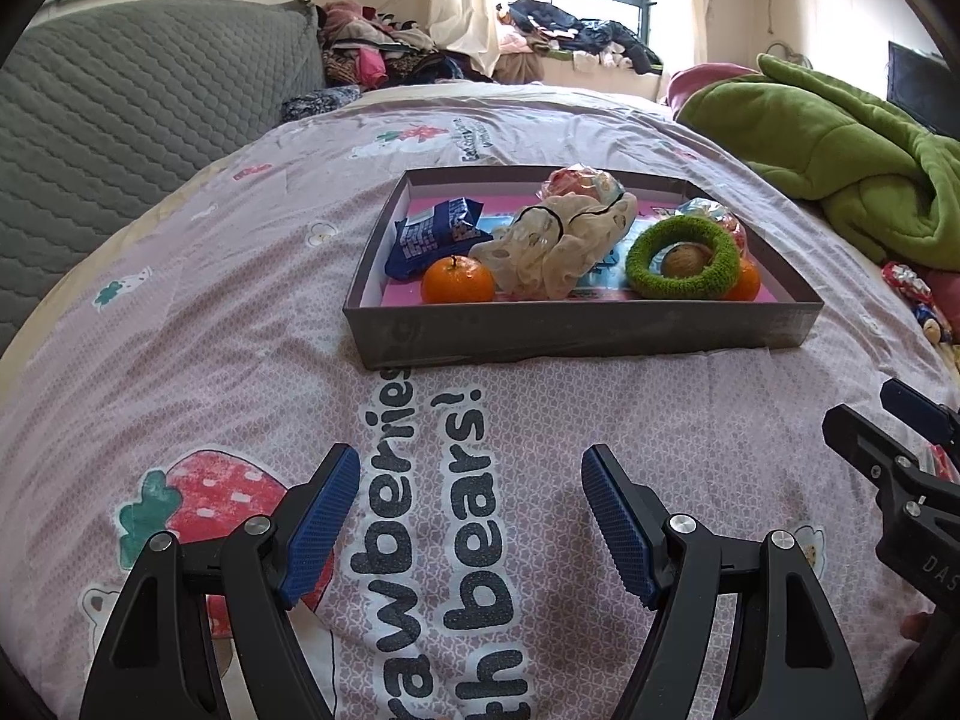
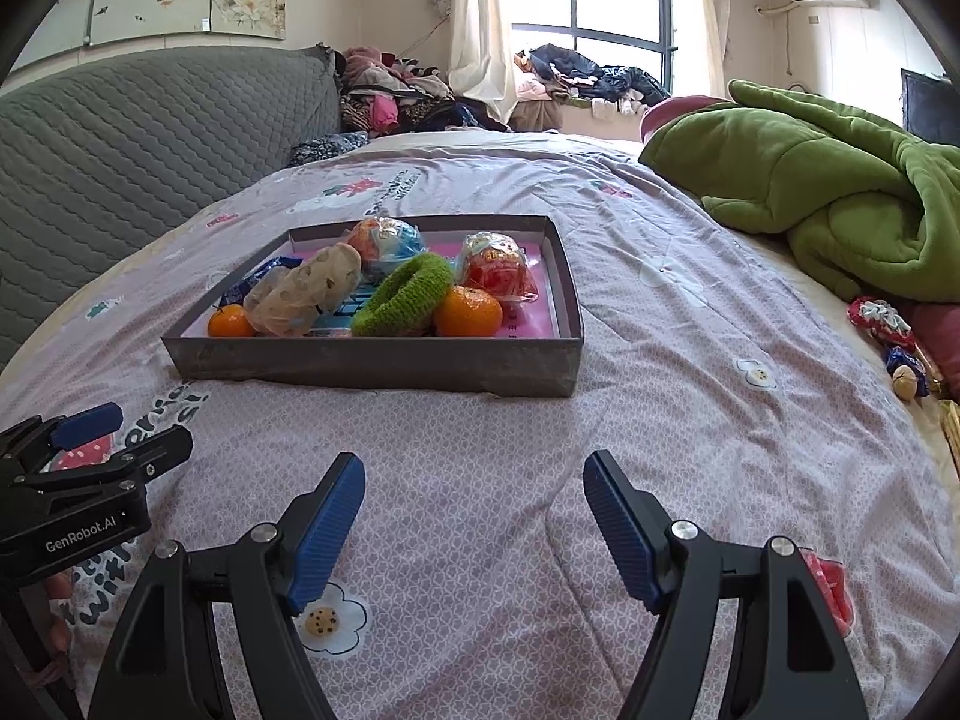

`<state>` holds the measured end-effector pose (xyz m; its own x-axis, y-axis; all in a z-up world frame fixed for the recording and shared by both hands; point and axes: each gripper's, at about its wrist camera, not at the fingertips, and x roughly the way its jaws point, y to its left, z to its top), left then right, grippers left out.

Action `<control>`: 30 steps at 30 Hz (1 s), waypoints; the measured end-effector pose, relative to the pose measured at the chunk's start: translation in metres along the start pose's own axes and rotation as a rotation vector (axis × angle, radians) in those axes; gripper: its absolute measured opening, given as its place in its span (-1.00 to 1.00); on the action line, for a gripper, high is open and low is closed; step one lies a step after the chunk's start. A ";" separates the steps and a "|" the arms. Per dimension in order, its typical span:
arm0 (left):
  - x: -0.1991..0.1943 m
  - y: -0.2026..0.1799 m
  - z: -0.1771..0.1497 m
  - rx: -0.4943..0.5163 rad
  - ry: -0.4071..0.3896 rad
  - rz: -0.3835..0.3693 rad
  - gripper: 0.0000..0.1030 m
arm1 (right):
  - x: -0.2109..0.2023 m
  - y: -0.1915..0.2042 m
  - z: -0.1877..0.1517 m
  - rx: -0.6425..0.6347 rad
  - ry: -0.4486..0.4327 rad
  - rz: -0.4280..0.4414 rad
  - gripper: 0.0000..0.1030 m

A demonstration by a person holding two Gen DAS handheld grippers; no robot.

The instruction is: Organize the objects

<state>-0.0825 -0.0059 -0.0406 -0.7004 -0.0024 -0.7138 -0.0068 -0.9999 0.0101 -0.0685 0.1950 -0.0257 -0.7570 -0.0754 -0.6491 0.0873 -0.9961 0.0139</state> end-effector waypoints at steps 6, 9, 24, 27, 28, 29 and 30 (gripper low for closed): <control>0.002 0.001 -0.002 -0.001 0.002 -0.002 0.51 | 0.006 -0.002 -0.003 0.013 0.021 -0.003 0.45; 0.003 0.002 -0.002 -0.005 0.003 -0.001 0.51 | 0.008 -0.002 -0.005 0.011 0.028 -0.005 0.45; 0.004 0.002 -0.004 -0.001 -0.007 -0.001 0.51 | 0.009 0.000 -0.006 0.004 0.032 -0.008 0.45; 0.004 0.001 -0.003 -0.001 -0.009 0.000 0.51 | 0.008 0.000 -0.006 0.003 0.031 -0.008 0.45; 0.003 0.001 -0.003 -0.001 -0.010 -0.002 0.51 | 0.008 0.000 -0.006 0.003 0.032 -0.006 0.45; 0.003 0.001 -0.003 -0.001 -0.011 -0.003 0.51 | 0.008 0.000 -0.006 0.003 0.033 -0.007 0.45; 0.002 0.001 -0.003 -0.001 -0.013 -0.002 0.51 | 0.007 0.000 -0.006 0.003 0.031 -0.010 0.45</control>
<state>-0.0816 -0.0072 -0.0445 -0.7096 0.0001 -0.7046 -0.0081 -0.9999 0.0080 -0.0701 0.1947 -0.0350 -0.7373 -0.0636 -0.6725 0.0773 -0.9970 0.0096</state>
